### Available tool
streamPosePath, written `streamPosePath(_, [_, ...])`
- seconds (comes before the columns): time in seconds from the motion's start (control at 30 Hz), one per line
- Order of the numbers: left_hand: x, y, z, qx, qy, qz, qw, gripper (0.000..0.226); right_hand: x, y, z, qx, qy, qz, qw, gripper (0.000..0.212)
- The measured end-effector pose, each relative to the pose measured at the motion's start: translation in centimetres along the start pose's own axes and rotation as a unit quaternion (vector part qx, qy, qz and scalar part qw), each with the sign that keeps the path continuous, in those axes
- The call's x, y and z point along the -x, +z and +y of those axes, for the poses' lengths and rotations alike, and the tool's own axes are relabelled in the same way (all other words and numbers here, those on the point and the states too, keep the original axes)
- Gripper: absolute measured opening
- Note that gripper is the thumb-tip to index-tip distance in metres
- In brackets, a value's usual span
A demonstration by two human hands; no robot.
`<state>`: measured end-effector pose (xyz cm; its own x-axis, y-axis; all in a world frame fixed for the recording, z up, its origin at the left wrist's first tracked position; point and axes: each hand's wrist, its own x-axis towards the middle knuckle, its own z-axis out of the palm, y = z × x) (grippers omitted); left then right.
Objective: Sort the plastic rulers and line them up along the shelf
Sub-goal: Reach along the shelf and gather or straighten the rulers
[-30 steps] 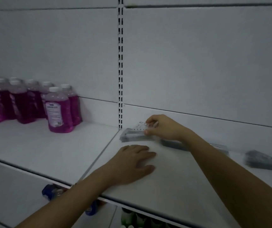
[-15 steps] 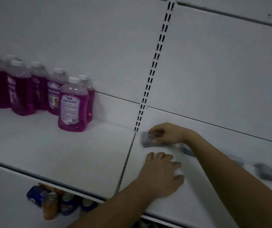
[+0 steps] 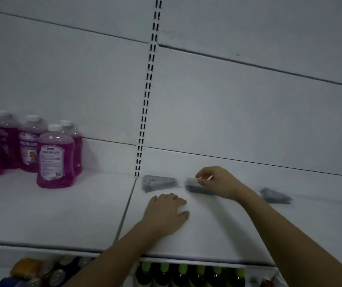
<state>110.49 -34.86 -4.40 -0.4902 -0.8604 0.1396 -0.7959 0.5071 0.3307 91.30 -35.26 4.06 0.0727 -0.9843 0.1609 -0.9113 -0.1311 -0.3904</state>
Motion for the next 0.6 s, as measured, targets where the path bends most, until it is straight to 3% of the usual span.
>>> streamPosePath(0.17, [-0.7,-0.7,5.2,0.014,-0.051,-0.036,0.998,0.055,6.9,-2.3,4.8,-0.017,0.054,0.012,0.998,0.013])
streamPosePath(0.33, [0.0,1.7,15.8,0.047,-0.015,-0.038,0.998,0.051,15.7,-6.2,10.3,-0.012,0.083,0.018,0.996,0.016])
streamPosePath(0.6, [0.5,6.7,35.8,0.028,0.092,-0.048,0.994,0.049,32.1,-14.6,21.6,0.058,0.204,0.052,0.976,0.031])
